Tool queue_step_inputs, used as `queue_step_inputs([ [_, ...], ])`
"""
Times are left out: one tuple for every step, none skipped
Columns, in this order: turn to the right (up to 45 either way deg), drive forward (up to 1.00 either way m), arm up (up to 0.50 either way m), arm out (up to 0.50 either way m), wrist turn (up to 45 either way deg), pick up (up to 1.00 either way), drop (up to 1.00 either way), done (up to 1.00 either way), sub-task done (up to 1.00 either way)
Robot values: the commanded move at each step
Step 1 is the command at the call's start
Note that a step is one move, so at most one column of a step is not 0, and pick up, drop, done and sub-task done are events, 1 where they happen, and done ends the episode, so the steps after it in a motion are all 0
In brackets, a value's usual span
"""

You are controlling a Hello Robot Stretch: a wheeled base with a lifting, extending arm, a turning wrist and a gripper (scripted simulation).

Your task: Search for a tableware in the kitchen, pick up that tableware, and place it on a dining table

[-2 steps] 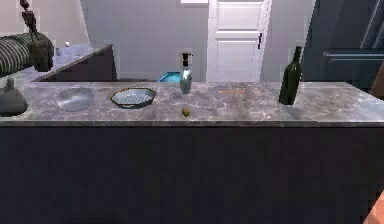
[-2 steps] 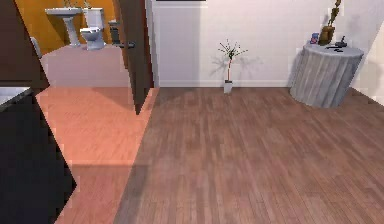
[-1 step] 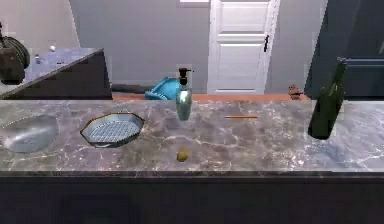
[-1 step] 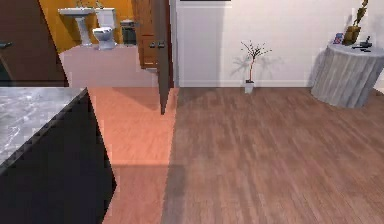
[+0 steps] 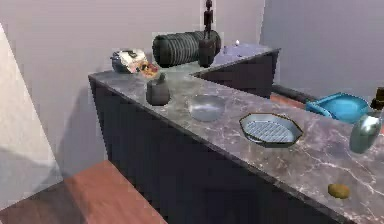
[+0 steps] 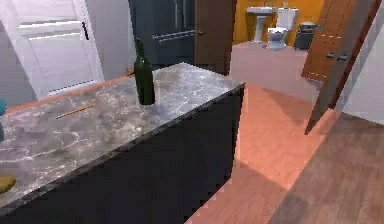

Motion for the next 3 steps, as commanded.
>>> queue_step_inputs([
  [-45.0, 0.00, 0.00, 0.00, 0.0, 0.00, 0.00, 0.00, 0.00],
  [-36.0, 0.00, 0.00, 0.00, 0.0, 0.00, 0.00, 0.00, 0.00],
  [45.0, 0.00, 0.00, 0.00, 0.0, 0.00, 0.00, 0.00, 0.00],
])
